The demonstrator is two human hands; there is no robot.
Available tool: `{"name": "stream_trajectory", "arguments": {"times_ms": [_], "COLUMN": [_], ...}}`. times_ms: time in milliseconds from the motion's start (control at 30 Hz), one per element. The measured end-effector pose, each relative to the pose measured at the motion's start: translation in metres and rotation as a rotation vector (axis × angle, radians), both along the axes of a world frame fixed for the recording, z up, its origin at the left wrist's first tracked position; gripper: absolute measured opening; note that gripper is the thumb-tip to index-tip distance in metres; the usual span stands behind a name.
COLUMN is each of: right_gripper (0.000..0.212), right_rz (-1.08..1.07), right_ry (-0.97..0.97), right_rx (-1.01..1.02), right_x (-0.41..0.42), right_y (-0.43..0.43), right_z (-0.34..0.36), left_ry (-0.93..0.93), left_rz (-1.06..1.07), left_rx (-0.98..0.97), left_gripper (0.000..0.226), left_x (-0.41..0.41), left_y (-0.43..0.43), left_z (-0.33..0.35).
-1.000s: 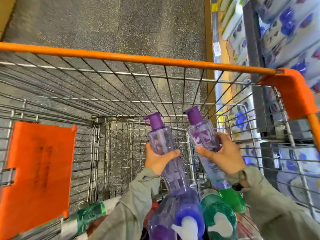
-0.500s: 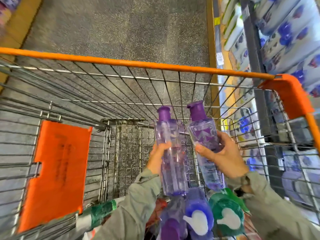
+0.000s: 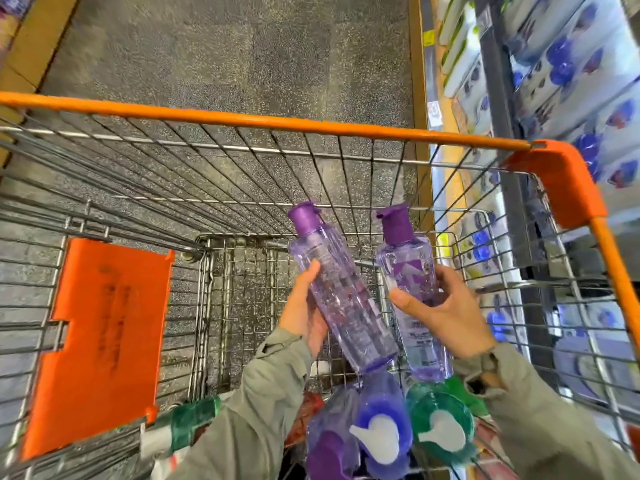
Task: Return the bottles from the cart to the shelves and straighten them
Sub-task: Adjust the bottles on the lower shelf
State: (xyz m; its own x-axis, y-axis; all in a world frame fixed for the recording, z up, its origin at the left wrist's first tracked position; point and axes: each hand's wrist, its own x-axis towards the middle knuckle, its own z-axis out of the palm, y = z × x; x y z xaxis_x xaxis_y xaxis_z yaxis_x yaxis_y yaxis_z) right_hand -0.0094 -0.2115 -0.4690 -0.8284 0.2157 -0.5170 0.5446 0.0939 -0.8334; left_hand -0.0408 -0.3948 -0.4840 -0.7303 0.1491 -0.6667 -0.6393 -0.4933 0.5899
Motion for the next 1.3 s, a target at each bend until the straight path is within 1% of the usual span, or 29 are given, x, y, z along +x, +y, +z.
{"name": "stream_trajectory", "arguments": {"times_ms": [67,167,233,300,333,367,433,500,600,633,733,767,833,900,933,967,1000,1067,1100,1167,1200,1300], "right_gripper": [0.078,0.068,0.066,0.067,0.068,0.070,0.079,0.080,0.074,0.075,0.080,0.081,0.082,0.085,0.086,0.088,0.090,0.092,0.090,0.083,0.079,0.073], "right_rz": [0.004,0.005,0.008,0.001,-0.005,-0.013,-0.020,-0.017,0.003,0.010,0.010,0.000,-0.015,-0.014,-0.008,-0.002,0.000,-0.007,-0.012,-0.021,-0.019,-0.008], "right_ry": [-0.003,0.001,-0.005,-0.007,-0.004,-0.002,-0.003,-0.008,-0.016,-0.017,-0.025,-0.028,-0.032,-0.035,-0.035,-0.036,-0.037,-0.033,-0.031,-0.020,-0.013,-0.003], "right_rx": [-0.001,0.001,0.005,-0.003,-0.009,-0.013,-0.017,-0.022,-0.010,0.000,0.004,-0.007,-0.032,-0.027,-0.018,-0.007,0.002,0.016,0.018,0.006,0.001,0.003], "right_x": [0.000,-0.001,-0.001,0.000,0.000,0.000,0.001,0.002,0.000,-0.001,-0.004,-0.005,-0.007,-0.008,-0.009,-0.009,-0.009,-0.009,-0.008,-0.008,-0.007,-0.006], "right_y": [0.001,0.003,0.005,0.007,0.007,0.007,0.007,0.007,0.007,0.008,0.008,0.007,0.005,0.003,0.002,0.002,0.001,-0.002,-0.003,-0.005,-0.005,-0.006], "right_z": [0.002,0.002,0.002,0.003,0.004,0.004,0.005,0.005,0.004,0.003,0.002,0.003,0.005,0.006,0.006,0.006,0.007,0.010,0.011,0.010,0.009,0.005], "left_ry": [-0.027,-0.039,-0.066,-0.048,-0.041,-0.032,-0.022,-0.024,-0.062,-0.075,-0.016,0.004,-0.016,-0.019,-0.007,0.000,0.001,0.028,0.065,0.128,0.142,0.054], "left_rz": [0.003,0.020,0.004,-0.059,-0.088,-0.100,-0.092,-0.080,-0.017,-0.013,-0.024,-0.038,-0.095,-0.210,-0.281,-0.323,-0.340,-0.348,-0.361,-0.380,-0.372,-0.279], "left_rx": [-0.050,-0.061,-0.016,0.042,0.041,0.034,0.086,0.158,0.140,0.093,-0.194,-0.228,-0.182,-0.100,-0.084,-0.098,-0.109,-0.087,-0.066,0.000,-0.014,-0.111], "left_gripper": [0.027,0.036,0.053,0.079,0.083,0.077,0.058,0.057,0.051,0.048,0.029,0.027,0.038,0.055,0.062,0.074,0.084,0.096,0.096,0.081,0.075,0.071], "left_x": [-0.001,-0.003,-0.001,0.000,0.000,0.000,-0.001,-0.002,-0.003,-0.005,-0.012,-0.012,-0.012,-0.013,-0.013,-0.012,-0.012,-0.013,-0.016,-0.021,-0.022,-0.016], "left_y": [0.004,0.008,0.011,0.012,0.013,0.012,0.011,0.011,0.008,0.006,0.003,0.001,-0.001,-0.006,-0.009,-0.011,-0.013,-0.012,-0.013,-0.012,-0.011,-0.011], "left_z": [-0.002,-0.008,-0.004,-0.004,-0.001,-0.004,-0.003,-0.002,0.002,0.001,0.001,0.000,0.002,0.005,0.004,0.000,-0.004,-0.009,-0.013,-0.008,-0.007,-0.010]}}
